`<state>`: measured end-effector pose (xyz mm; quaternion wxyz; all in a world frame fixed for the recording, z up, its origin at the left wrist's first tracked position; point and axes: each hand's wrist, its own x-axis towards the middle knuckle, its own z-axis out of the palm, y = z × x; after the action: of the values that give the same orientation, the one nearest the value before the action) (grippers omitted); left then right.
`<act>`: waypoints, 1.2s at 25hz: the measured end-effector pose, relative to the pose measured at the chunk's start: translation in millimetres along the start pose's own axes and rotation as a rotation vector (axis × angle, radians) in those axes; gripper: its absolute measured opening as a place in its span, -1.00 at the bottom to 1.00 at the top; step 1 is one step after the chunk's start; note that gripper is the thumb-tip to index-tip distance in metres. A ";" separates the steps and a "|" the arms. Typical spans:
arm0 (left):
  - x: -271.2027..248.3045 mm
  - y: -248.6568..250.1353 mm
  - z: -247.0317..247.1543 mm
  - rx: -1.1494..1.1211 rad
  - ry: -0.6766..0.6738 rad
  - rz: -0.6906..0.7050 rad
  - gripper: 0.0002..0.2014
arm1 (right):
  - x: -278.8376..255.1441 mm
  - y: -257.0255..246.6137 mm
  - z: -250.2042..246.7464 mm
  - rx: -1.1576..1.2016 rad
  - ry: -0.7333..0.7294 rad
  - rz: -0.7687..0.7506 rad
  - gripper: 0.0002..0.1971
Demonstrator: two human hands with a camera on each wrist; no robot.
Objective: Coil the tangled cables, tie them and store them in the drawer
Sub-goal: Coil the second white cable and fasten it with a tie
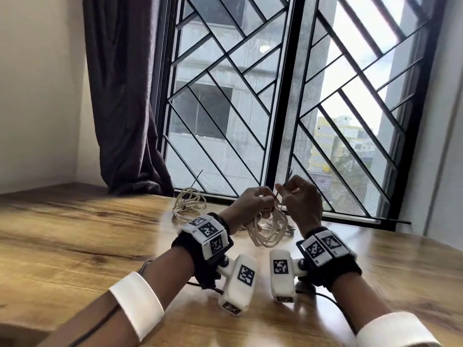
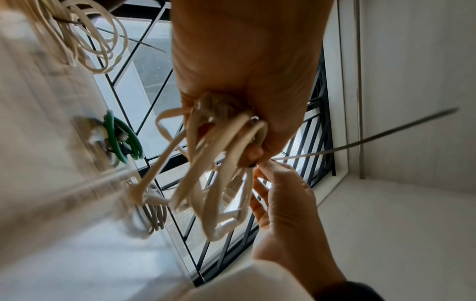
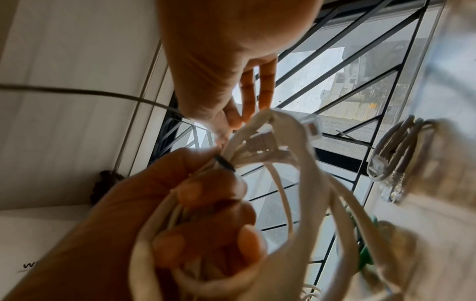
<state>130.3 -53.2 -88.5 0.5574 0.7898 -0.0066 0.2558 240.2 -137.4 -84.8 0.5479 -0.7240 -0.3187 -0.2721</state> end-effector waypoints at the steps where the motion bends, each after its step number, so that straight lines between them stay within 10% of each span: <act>1: -0.1 0.0 0.1 0.024 -0.010 0.010 -0.85 | 2.7 4.1 0.1 0.018 0.014 0.019 -0.66; 5: -3.4 -1.4 1.1 0.091 -0.099 0.003 -0.53 | 7.8 14.0 -3.3 0.271 0.007 0.118 -0.77; 12: 1.7 -5.3 -1.8 0.140 0.035 -0.013 -0.81 | -2.4 -3.5 3.6 0.529 -0.131 0.078 -0.82; 30: 1.7 -0.2 13.6 0.036 0.013 -0.130 -0.85 | 2.1 10.3 1.4 0.092 -0.003 -0.042 -0.65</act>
<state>137.2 -64.7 -91.4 0.5588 0.7966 0.0530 0.2243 249.4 -137.7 -89.9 0.5746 -0.6915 -0.3467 -0.2674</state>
